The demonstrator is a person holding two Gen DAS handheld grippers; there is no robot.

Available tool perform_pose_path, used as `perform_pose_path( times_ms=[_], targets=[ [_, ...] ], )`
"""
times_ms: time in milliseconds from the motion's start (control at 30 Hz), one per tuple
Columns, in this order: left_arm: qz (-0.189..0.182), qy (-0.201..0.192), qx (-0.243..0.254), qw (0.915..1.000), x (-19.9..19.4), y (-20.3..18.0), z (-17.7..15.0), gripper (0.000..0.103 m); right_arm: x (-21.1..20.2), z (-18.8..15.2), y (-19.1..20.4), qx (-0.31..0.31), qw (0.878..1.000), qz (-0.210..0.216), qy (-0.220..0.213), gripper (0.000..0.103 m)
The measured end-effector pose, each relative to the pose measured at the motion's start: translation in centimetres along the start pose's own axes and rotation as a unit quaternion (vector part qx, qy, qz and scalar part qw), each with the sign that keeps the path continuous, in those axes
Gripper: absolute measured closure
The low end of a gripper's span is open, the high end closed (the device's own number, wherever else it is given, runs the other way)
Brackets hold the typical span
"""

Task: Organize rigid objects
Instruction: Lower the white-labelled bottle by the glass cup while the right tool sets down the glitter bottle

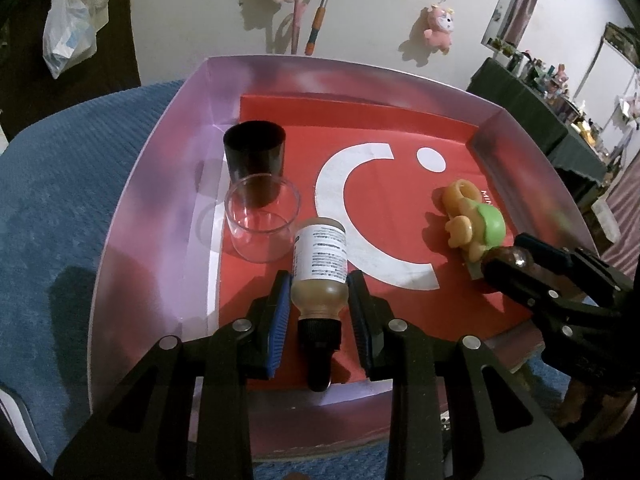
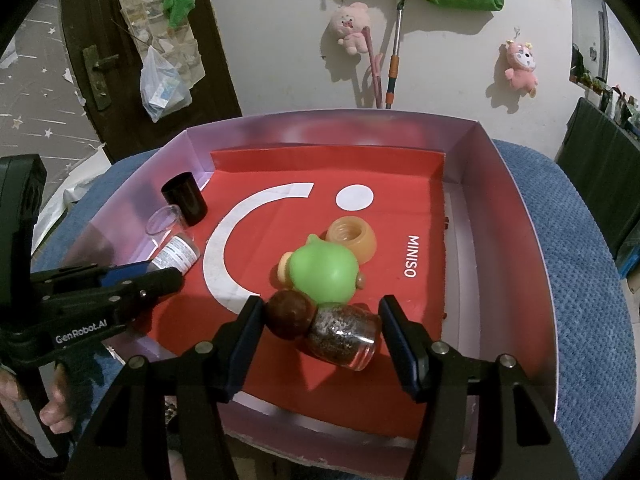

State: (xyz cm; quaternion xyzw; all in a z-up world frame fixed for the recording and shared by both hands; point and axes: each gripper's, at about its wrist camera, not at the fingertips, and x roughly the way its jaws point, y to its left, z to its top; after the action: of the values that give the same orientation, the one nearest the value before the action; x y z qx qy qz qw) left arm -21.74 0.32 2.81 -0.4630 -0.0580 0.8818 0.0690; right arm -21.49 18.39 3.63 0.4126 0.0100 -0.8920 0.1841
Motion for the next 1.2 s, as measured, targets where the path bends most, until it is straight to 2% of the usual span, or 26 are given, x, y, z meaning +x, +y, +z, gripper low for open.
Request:
perform_pose_path(
  times_ms=[100, 167, 400, 733, 900, 1200],
  targets=[
    [0.0, -0.001, -0.002, 1.0, -0.1, 0.1, 0.0, 0.076, -0.1, 0.0, 0.2, -0.001, 1.0, 0.001, -0.002, 0.039],
    [0.0, -0.001, -0.002, 1.0, -0.1, 0.2, -0.1, 0.075, -0.3, 0.0, 0.3, -0.003, 1.0, 0.0, -0.005, 0.034],
    [0.007, -0.004, 0.003, 1.0, -0.5, 0.0, -0.2, 0.075, -0.8, -0.1, 0.4, -0.004, 1.0, 0.001, -0.009, 0.033],
    [0.013, -0.015, 0.009, 0.9998, -1.7, -0.2, -0.5, 0.075, -2.4, -0.3, 0.7, -0.007, 1.0, 0.011, -0.023, 0.024],
    [0.009, -0.02, 0.009, 0.9997, -2.3, -0.4, -0.7, 0.075, -3.5, -0.5, 0.9, -0.008, 0.999, 0.017, -0.032, 0.022],
    [0.008, -0.03, 0.009, 0.9995, -3.5, -0.5, -1.2, 0.075, -5.4, -0.7, 1.1, -0.007, 0.998, 0.024, -0.049, 0.011]
  ],
)
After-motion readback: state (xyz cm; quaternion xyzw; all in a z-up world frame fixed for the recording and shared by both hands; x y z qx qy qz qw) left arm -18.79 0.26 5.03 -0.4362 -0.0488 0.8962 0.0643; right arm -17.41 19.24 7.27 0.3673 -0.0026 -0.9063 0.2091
